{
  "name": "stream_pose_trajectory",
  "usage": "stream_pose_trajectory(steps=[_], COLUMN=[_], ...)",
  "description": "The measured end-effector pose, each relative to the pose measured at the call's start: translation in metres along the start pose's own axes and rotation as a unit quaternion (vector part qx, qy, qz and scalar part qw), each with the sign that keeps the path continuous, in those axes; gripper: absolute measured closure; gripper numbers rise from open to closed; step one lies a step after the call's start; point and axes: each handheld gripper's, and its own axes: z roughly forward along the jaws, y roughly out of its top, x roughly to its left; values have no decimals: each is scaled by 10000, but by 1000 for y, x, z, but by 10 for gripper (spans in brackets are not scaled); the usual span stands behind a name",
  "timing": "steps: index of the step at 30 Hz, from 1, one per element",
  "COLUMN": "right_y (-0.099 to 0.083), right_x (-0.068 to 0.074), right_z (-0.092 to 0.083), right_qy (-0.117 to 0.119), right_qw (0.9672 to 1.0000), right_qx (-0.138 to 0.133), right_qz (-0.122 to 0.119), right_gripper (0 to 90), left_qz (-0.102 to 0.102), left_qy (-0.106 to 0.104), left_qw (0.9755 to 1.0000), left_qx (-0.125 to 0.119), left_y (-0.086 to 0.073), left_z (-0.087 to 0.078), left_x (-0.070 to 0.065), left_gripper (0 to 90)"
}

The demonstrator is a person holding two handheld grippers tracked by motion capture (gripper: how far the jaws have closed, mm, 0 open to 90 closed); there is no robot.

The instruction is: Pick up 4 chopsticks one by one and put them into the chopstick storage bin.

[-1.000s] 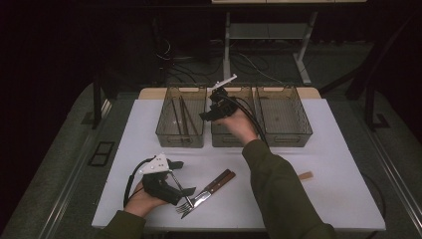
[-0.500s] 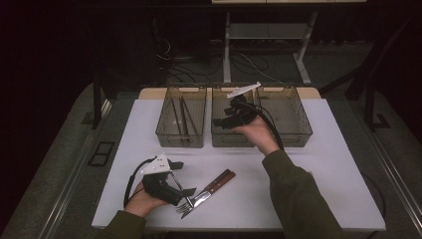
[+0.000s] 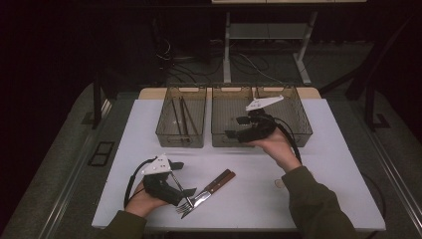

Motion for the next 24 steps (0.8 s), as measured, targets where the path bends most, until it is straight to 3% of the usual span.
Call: stream_pose_trajectory(steps=[3, 10, 15, 24], right_y=[-12, -41, -59, -85], right_x=[2, 5, 6, 11], right_z=[-8, -22, -29, -48], right_qy=[1, -75, -142, -202], right_qw=[10000, 10000, 9999, 9998], right_qx=[-27, -8, 25, -20], right_qz=[-11, -52, 13, -2], right_gripper=[194, 185, 126, 127], left_qz=[-7, -7, -6, 13], left_qy=[12, 34, 38, 40], left_qw=[10000, 10000, 10000, 10000], left_qx=[13, 39, 57, 68], left_y=[0, 0, 0, 0], left_z=[1, 1, 1, 1], left_x=[0, 0, 0, -1], left_gripper=[0, 0, 0, 0])
